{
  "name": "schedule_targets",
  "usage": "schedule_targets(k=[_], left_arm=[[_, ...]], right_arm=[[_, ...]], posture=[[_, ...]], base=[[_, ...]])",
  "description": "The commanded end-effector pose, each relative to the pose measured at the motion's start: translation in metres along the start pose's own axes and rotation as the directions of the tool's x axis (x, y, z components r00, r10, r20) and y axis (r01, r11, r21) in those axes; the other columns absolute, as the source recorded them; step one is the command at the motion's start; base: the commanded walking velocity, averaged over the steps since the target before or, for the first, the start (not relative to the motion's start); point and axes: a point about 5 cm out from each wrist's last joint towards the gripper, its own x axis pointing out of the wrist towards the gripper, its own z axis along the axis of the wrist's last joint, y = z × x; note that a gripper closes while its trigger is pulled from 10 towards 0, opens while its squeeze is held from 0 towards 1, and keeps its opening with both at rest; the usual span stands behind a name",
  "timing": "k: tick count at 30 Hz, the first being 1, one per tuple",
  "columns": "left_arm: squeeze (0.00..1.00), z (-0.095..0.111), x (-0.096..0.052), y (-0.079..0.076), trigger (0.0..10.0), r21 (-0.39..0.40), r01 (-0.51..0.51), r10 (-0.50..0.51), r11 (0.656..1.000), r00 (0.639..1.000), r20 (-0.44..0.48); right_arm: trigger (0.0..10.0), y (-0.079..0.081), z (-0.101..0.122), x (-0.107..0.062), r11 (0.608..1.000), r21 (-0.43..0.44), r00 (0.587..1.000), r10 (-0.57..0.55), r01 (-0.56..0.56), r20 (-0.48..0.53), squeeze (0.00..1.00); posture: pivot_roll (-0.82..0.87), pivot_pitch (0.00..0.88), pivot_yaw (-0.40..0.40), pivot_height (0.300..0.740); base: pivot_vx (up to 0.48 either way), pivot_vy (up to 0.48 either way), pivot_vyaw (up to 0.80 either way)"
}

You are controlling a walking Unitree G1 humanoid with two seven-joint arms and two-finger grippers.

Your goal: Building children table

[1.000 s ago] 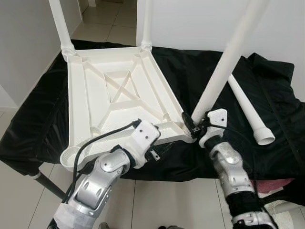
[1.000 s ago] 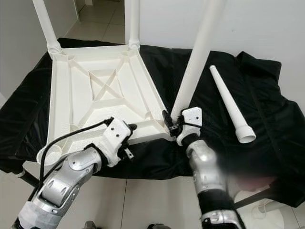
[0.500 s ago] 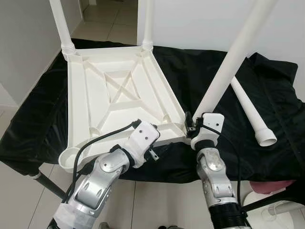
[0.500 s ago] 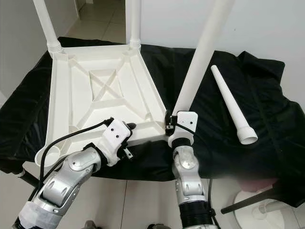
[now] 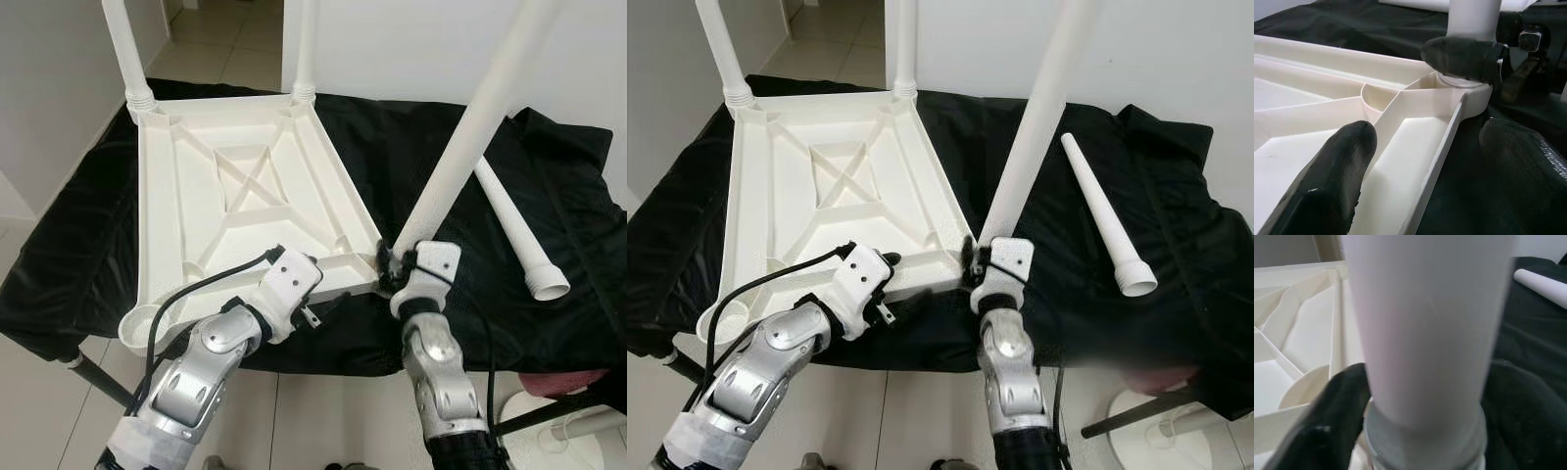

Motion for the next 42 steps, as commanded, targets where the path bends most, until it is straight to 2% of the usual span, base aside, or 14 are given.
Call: schedule_targets(k=[1,6,7,8,12,13,15,16,19,21,24,25,32,42], left_arm=[[0.0,-0.002,0.001,0.001,10.0,0.003,-0.001,0.001,1.0,1.0,-0.007],[0.0,-0.002,0.0,0.0,10.0,0.003,0.002,-0.002,1.0,1.0,-0.007],[0.0,-0.003,0.001,-0.001,10.0,0.0,0.011,-0.011,1.0,1.0,-0.009],[0.0,-0.003,0.002,-0.003,10.0,-0.001,0.022,-0.022,1.0,1.0,-0.009],[0.0,-0.003,0.002,-0.005,10.0,0.003,0.045,-0.045,0.999,0.999,-0.012],[0.0,-0.003,0.002,-0.005,10.0,0.003,0.045,-0.045,0.999,0.999,-0.012],[0.0,-0.006,0.001,-0.007,10.0,0.019,0.065,-0.064,0.998,0.998,-0.029],[0.0,-0.006,0.001,-0.007,10.0,0.019,0.065,-0.064,0.998,0.998,-0.029],[0.0,-0.007,0.003,-0.011,10.0,0.014,0.08,-0.08,0.997,0.996,-0.033],[0.0,-0.008,0.004,-0.012,10.0,0.006,0.086,-0.086,0.996,0.996,-0.033],[0.0,-0.01,0.004,-0.014,10.0,0.008,0.099,-0.099,0.995,0.994,-0.04],[0.0,-0.014,0.006,-0.019,10.0,0.013,0.118,-0.117,0.993,0.992,-0.056],[0.0,-0.015,0.008,-0.021,10.0,0.012,0.128,-0.127,0.992,0.99,-0.059],[0.0,-0.011,0.013,-0.015,10.0,0.012,0.116,-0.116,0.993,0.992,-0.045]], right_arm=[[10.0,-0.005,-0.003,-0.003,0.998,0.007,0.998,0.065,-0.065,-0.013,1.0],[10.0,-0.009,-0.005,-0.004,0.992,0.004,0.992,0.125,-0.125,-0.02,1.0],[10.0,-0.015,-0.007,-0.003,0.987,-0.023,0.987,0.158,-0.159,-0.026,0.02],[10.0,-0.021,-0.008,-0.001,0.978,-0.062,0.98,0.197,-0.198,-0.033,0.0],[10.0,-0.029,-0.008,0.005,0.949,-0.125,0.957,0.286,-0.29,-0.048,0.0],[10.0,-0.029,-0.008,0.005,0.949,-0.125,0.957,0.286,-0.29,-0.048,0.0],[10.0,-0.032,-0.01,0.007,0.922,-0.138,0.932,0.356,-0.361,-0.063,0.0],[10.0,-0.032,-0.01,0.007,0.922,-0.138,0.932,0.356,-0.361,-0.063,0.0],[10.0,-0.028,-0.011,0.01,0.877,-0.12,0.885,0.459,-0.465,-0.079,0.0],[10.0,-0.026,-0.011,0.012,0.864,-0.103,0.87,0.488,-0.494,-0.078,0.0],[10.0,-0.024,-0.01,0.014,0.848,-0.114,0.856,0.511,-0.517,-0.078,0.0],[10.0,-0.018,-0.009,0.021,0.825,-0.131,0.835,0.545,-0.55,-0.077,0.0],[10.0,-0.016,-0.007,0.026,0.811,-0.141,0.822,0.565,-0.569,-0.07,0.0],[10.0,-0.02,-0.004,0.035,0.791,-0.174,0.808,0.587,-0.587,-0.057,0.0]], posture=[[-0.01,0.076,-0.04,0.74],[-0.01,0.069,-0.037,0.74],[-0.01,0.069,-0.036,0.74],[-0.01,0.066,-0.03,0.74],[-0.01,0.065,-0.028,0.74],[-0.01,0.065,-0.028,0.74],[0.0,0.061,-0.028,0.74],[0.0,0.061,-0.028,0.74],[0.0,0.05,-0.028,0.74],[0.0,0.045,-0.028,0.74],[0.0,0.041,-0.029,0.74],[0.0,0.037,-0.024,0.74],[0.0,0.035,-0.023,0.74],[0.0,0.009,-0.017,0.74]], base=[[0.0,0.0,0.0],[0.0,0.0,0.0],[0.0,0.0,0.0],[0.0,0.0,0.0],[0.0,0.0,0.0],[0.0,0.0,0.0],[0.0,0.0,0.0],[0.0,0.0,0.0],[0.0,0.0,0.0],[0.0,0.0,0.0],[0.0,0.0,0.0],[0.0,0.0,0.0],[0.0,0.0,0.0],[0.0,0.0,0.0]])
